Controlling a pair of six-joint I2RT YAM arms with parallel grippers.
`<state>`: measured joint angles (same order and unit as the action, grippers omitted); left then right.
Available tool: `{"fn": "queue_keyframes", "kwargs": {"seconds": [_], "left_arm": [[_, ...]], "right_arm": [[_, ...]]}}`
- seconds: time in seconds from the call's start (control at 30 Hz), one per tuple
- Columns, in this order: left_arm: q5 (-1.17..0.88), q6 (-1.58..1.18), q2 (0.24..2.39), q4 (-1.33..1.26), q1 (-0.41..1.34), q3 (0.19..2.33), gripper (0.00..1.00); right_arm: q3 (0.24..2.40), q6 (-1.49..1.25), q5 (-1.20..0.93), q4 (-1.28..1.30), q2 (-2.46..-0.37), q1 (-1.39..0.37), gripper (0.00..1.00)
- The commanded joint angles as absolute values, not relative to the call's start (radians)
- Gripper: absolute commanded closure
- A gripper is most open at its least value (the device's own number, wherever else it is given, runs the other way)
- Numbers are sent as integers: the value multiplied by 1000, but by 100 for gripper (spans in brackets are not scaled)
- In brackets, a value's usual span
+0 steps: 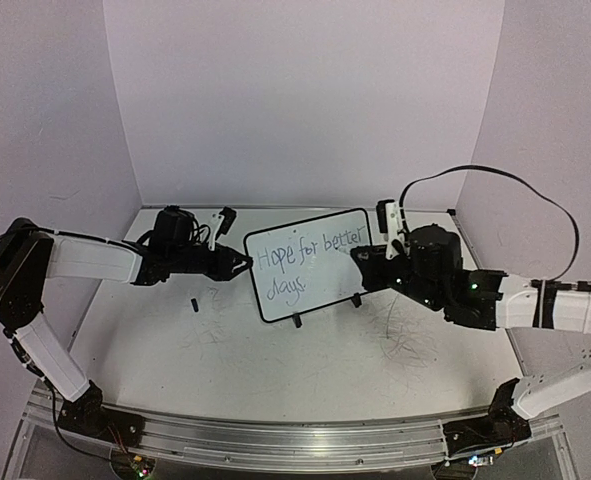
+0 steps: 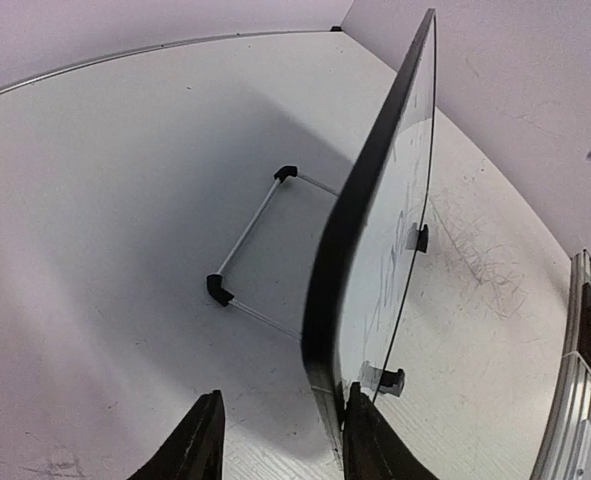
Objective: Write a sentence on the whiteboard
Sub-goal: Pick up the pen cap from the center of the board.
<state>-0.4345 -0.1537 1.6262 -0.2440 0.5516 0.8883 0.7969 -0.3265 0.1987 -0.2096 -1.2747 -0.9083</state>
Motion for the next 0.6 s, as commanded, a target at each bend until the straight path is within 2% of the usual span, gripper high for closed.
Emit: {"fn": "queue_keyframes", "kwargs": {"seconds": [0.0, 0.1, 0.37, 0.47, 0.57], "left_arm": [[-339, -136, 1546, -213, 548, 924, 53], [-316, -144, 1507, -156, 548, 941, 47], [-100, -279, 1296, 111, 546, 888, 16], [56, -431, 1269, 284, 541, 895, 13], [95, -528, 1309, 457, 525, 930, 13]], "right_arm": [[771, -281, 361, -152, -1193, -898, 100], [778, -266, 405, -145, -1165, -895, 100], [826, -124, 524, -141, -1125, -896, 100], [849, -70, 552, -141, -1125, -895, 100], [862, -38, 547, -145, -1130, -895, 100]]}}
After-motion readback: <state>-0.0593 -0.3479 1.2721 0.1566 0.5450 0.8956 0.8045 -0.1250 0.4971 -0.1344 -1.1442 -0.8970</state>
